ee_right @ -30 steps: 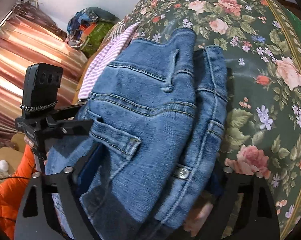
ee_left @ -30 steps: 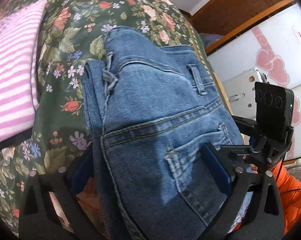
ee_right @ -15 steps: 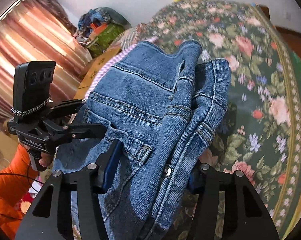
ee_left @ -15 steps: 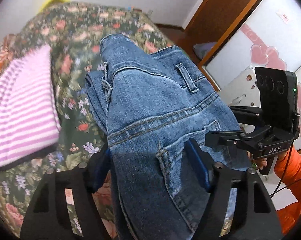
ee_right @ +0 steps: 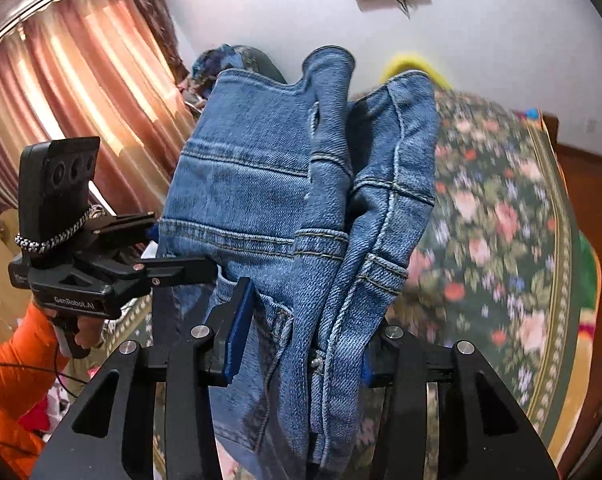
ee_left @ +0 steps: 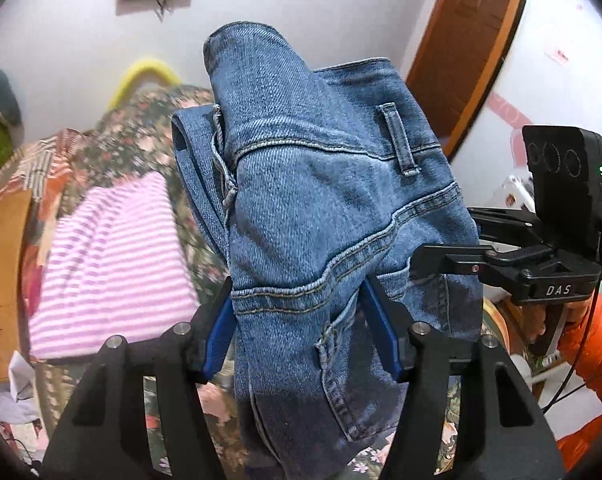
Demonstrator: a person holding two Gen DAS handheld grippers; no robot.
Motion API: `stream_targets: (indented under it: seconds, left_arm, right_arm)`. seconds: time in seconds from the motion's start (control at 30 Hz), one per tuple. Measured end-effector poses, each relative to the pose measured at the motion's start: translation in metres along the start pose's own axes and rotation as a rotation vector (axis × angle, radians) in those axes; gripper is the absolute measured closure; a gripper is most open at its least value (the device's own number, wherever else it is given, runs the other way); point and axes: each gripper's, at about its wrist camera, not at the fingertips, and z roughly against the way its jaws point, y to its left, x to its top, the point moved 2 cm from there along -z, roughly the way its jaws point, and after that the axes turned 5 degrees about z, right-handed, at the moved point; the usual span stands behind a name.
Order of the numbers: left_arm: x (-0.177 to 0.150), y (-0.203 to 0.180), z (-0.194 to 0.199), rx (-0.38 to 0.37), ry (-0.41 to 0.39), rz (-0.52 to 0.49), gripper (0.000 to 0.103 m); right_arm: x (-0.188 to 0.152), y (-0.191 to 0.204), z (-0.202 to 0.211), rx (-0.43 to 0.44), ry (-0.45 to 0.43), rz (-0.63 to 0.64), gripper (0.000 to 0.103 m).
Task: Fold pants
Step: 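Lift the jeans with both grippers and carry them onto the striped shirt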
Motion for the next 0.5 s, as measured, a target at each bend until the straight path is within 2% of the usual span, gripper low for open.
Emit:
stream_targets:
  seconds: [0.33,0.5]
  left_arm:
    - [0.032,0.053,0.044,0.064,-0.125,0.039,0.044]
    - [0.05,0.094,0.049,0.081,-0.14,0.08,0.044]
  right_arm:
    - [0.055,0.032,-0.028,0.036,-0.069,0.1,0.064]
    - [0.08,0.04,-0.057,0.061,-0.083,0.119,0.064]
